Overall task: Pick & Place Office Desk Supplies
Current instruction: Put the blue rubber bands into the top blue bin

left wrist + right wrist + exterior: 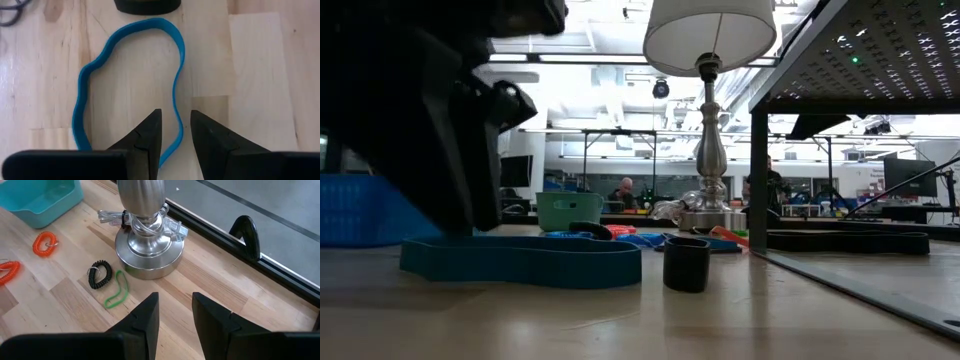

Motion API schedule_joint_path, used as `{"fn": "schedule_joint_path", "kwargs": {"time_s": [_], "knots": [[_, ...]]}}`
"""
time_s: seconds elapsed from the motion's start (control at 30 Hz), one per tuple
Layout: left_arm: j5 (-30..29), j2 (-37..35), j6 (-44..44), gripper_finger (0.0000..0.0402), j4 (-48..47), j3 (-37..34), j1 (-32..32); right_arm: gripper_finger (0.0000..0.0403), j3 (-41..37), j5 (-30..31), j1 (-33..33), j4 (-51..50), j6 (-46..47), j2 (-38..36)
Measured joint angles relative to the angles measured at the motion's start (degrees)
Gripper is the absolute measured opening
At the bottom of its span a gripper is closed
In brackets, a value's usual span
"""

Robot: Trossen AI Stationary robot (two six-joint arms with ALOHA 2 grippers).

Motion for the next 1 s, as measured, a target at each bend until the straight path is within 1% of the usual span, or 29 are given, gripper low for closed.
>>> {"fn": "schedule_joint_path", "kwargs": {"time_s": [0.23, 1.0], "knots": [[1.53, 1.2, -1.27, 0.0096, -0.35, 0.0, -0.02, 0.0105, 0.0, -0.2, 0.0, 0.48, 0.02, 0.0], [2.1, 1.91, -1.7, 0.0096, -2.52, 0.06, -0.24, 0.0105, 0.0, -0.21, 0.0, 0.81, 0.02, 0.0]]}}
